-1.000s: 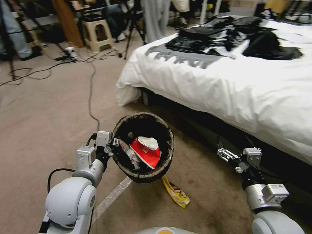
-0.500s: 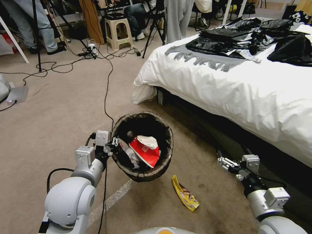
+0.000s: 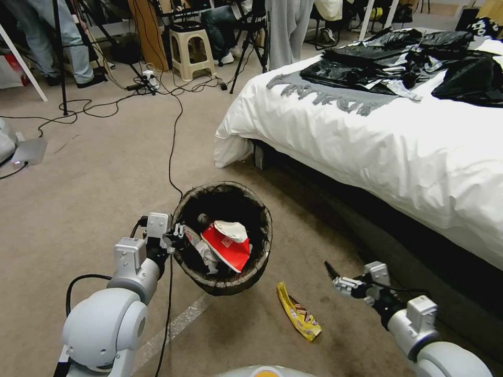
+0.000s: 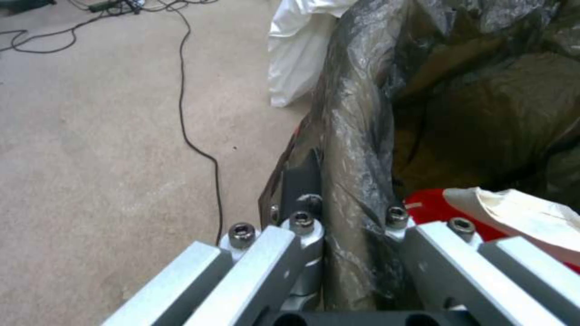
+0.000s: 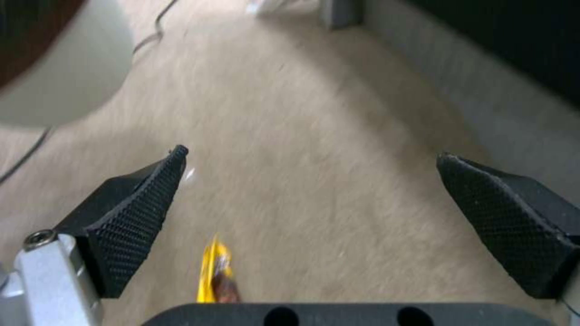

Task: Pick up the trash bin, then pick up the garbage from the floor and place it into the trash bin.

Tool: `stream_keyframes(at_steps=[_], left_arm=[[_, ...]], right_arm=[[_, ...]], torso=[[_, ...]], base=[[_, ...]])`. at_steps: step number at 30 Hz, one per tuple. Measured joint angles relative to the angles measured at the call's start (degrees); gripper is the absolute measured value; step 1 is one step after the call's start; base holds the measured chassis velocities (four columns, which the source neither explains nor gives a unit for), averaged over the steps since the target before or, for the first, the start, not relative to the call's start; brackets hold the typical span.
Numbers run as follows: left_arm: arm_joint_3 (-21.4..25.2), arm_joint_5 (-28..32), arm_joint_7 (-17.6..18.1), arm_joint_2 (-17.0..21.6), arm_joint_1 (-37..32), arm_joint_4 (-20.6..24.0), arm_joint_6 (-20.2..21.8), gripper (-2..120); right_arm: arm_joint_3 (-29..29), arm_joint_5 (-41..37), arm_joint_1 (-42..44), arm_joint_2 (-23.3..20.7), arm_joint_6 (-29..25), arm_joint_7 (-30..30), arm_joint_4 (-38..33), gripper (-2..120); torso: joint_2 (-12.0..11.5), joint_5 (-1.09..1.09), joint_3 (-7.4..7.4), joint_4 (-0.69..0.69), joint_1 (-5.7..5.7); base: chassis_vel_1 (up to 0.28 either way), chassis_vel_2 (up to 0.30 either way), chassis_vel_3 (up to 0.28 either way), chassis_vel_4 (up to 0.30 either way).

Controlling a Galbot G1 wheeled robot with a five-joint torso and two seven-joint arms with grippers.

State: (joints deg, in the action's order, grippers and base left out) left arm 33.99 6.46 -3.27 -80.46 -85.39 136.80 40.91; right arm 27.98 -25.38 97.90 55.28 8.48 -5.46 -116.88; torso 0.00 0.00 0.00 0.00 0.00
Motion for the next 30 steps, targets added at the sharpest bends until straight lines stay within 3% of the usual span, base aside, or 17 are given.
stream_keyframes(at_steps=[8, 16, 30], left_arm=[[-0.27, -0.03, 0.01, -0.16, 0.05, 0.17, 0.06, 2], [-0.85, 0.13, 0.16, 0.19, 0.7, 0.27, 0.31, 2], [-1.86, 0.68, 0.22, 0.67, 1.81, -0.7, 0.43, 2]], right_arm=[[-5.52, -0.49, -6.66, -2.35, 4.67, -6.56, 6.2, 100], [-8.85, -0.5, -11.74, -1.51, 9.73, -10.99, 10.79, 100], [-12.54, 1.6, -15.84, 2.38, 13.79, -11.19, 17.08, 100]], torso=[[0.0, 0.0, 0.0, 0.0, 0.0], [0.0, 0.0, 0.0, 0.0, 0.0], [0.0, -0.01, 0.0, 0.0, 0.0]], base=[[0.0, 0.0, 0.0, 0.0], [0.0, 0.0, 0.0, 0.0], [0.0, 0.0, 0.0, 0.0]])
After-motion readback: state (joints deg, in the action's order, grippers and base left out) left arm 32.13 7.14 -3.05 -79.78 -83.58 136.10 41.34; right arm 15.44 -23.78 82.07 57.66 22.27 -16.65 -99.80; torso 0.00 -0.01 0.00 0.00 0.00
